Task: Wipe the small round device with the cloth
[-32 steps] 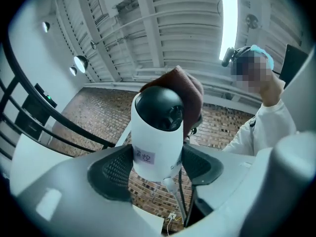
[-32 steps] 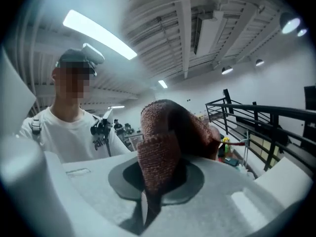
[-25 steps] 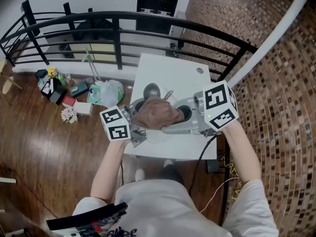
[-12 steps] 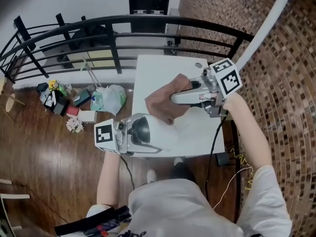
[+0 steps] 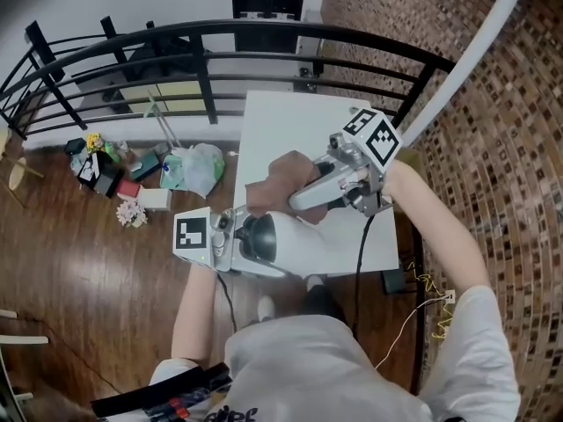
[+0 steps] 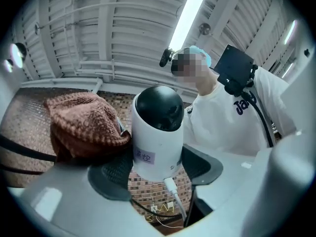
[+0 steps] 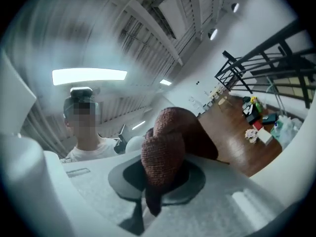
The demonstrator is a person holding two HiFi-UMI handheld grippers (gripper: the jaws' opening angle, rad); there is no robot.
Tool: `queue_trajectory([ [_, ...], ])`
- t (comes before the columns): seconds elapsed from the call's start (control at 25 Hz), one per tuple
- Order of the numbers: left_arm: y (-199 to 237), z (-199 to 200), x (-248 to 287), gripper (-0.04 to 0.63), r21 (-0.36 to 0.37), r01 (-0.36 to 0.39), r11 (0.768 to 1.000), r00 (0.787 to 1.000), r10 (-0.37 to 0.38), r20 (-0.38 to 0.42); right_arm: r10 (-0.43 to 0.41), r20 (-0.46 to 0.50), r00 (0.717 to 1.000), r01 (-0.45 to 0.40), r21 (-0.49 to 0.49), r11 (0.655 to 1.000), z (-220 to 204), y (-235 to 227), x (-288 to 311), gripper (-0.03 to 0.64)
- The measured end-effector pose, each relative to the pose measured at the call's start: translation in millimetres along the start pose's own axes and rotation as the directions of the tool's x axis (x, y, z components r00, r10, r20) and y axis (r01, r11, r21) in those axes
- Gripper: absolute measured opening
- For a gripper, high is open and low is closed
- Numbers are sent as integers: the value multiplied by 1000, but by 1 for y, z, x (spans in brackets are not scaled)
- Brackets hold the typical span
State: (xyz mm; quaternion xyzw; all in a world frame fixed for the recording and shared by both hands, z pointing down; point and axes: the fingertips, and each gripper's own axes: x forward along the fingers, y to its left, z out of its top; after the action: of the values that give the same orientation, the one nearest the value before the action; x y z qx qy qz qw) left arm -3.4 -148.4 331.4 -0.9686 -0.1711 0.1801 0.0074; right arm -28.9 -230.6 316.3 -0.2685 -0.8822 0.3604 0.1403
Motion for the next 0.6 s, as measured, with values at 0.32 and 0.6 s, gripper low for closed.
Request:
queue_trajectory([
  [0.32, 19, 6, -7, 336, -30, -86, 996, 993, 88, 75, 15, 75, 997, -10, -65, 998, 4, 26, -17, 26],
  [0.6, 67, 8, -29, 337, -120, -332, 936, 933, 345, 106, -139, 77, 987, 155, -265, 952, 16, 51, -13, 25],
])
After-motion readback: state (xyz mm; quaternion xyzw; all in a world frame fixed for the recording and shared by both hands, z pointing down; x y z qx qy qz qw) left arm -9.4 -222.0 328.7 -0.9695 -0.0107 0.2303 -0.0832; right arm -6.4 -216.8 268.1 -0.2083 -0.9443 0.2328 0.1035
